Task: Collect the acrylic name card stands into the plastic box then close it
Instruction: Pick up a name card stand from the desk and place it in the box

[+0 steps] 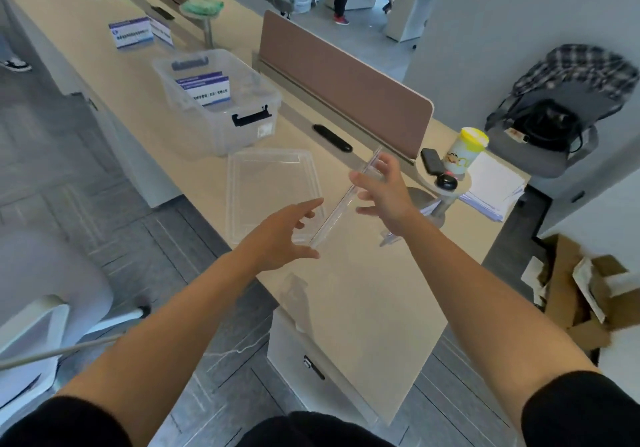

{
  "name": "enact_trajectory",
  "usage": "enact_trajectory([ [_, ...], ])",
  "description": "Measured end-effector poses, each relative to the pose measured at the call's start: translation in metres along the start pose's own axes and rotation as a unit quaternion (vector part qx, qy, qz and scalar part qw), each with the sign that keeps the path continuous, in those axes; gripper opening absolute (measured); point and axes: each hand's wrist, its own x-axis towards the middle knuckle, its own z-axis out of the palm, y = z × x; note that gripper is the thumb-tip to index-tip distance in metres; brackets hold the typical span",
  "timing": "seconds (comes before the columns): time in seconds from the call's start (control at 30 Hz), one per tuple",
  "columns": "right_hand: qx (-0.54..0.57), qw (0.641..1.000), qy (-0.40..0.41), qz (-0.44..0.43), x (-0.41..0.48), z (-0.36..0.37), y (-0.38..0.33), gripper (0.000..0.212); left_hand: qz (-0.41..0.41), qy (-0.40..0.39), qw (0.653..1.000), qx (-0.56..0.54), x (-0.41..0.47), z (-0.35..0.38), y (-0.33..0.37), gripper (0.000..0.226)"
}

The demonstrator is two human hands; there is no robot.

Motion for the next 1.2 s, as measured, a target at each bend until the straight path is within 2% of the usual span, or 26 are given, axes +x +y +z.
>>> enact_trajectory([
  [0.37,0.056,0.997,-0.051,0.001,0.084,0.098,-0.025,0.077,-0.036,0.063,0.997,-0.011,0.015,-0.087,-0.058,0.090],
  [0.5,0.047,0.997,-0.064,-0.006,0.111,0.153,-0.042,0.065,-0.042,0.069,0.997,-0.008,0.019,-0.130,-0.096,0.091],
  [0.57,0.032,0.997,-0.072,-0.012,0.123,0.178,-0.048,0.066,-0.033,0.075,0.997,-0.012,0.024,-0.151,-0.116,0.090],
  [0.83,0.025,0.999,-0.031,-0.012,0.156,0.277,-0.075,0.066,0.010,0.059,0.998,-0.036,0.037,-0.247,-0.199,0.093],
  [1.07,0.044,0.999,0.006,-0.003,0.205,0.308,-0.097,0.082,0.049,0.040,0.997,-0.033,0.083,-0.294,-0.226,0.095],
  [1.2,0.057,0.998,0.005,-0.013,0.248,0.313,-0.101,0.075,0.058,0.020,0.998,-0.018,0.125,-0.311,-0.242,0.094],
])
